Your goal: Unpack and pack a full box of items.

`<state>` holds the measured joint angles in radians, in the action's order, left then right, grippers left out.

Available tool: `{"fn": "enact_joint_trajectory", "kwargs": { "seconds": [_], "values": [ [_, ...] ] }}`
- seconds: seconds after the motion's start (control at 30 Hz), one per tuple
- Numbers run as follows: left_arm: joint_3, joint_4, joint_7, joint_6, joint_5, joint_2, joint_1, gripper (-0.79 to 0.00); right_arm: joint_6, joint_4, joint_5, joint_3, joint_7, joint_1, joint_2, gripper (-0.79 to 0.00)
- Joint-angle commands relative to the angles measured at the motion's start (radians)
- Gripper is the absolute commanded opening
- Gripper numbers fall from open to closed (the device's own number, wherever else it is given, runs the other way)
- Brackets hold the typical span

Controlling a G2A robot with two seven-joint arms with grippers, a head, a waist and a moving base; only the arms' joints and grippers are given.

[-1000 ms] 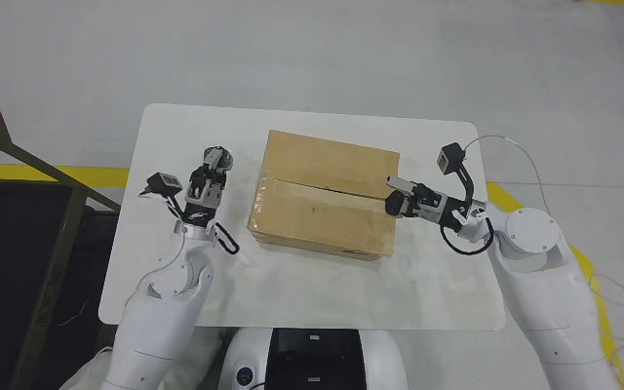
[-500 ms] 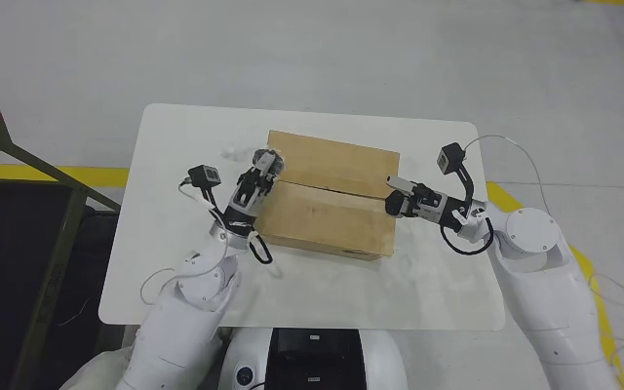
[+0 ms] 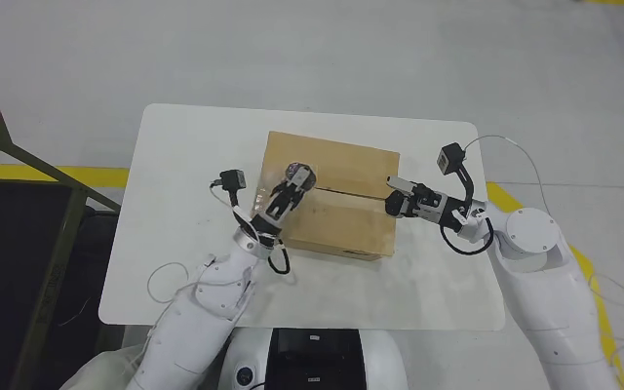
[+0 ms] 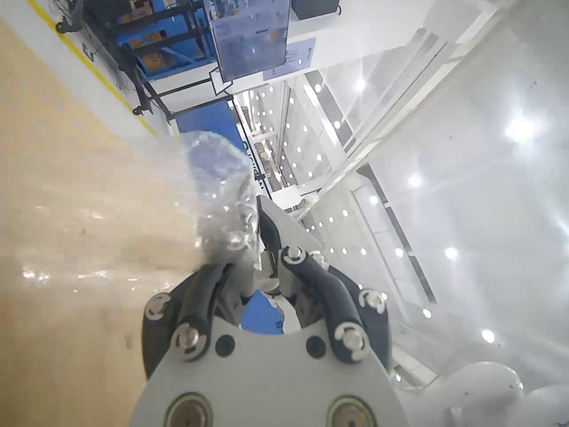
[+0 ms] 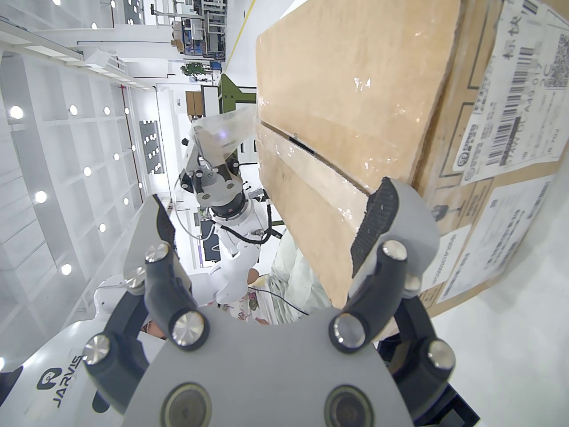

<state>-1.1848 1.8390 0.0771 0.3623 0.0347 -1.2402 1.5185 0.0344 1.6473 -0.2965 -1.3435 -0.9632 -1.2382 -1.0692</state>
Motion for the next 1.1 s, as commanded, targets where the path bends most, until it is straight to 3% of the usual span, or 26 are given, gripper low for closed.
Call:
{"fn": "enact_joint_trajectory", "kwargs": {
  "seconds": [0.0,0.73,0.77,0.8,0.83,0.87,1.07],
  "values": [
    [0.01,-0.001,-0.001,-0.012,0.027,-0.002,-0.003,-0.785,0.0,0.0,0.0,0.0,0.0,0.0,0.0,0.0],
    [0.062,-0.068,0.011,-0.132,0.157,-0.017,-0.038,-0.785,0.0,0.0,0.0,0.0,0.0,0.0,0.0,0.0],
    [0.065,-0.067,0.019,-0.126,0.168,-0.016,-0.041,-0.72,0.0,0.0,0.0,0.0,0.0,0.0,0.0,0.0],
    [0.066,-0.068,0.023,-0.116,0.181,-0.016,-0.044,-0.477,0.0,0.0,0.0,0.0,0.0,0.0,0.0,0.0],
    [0.067,-0.069,0.019,-0.107,0.191,-0.017,-0.044,-0.074,0.0,0.0,0.0,0.0,0.0,0.0,0.0,0.0],
    [0.069,-0.068,0.016,-0.098,0.2,-0.017,-0.044,0.0,0.0,0.0,0.0,0.0,0.0,0.0,0.0,0.0],
    [0.076,-0.055,-0.024,-0.02,0.232,-0.021,-0.046,0.0,0.0,0.0,0.0,0.0,0.0,0.0,0.0,0.0]
  ]
}}
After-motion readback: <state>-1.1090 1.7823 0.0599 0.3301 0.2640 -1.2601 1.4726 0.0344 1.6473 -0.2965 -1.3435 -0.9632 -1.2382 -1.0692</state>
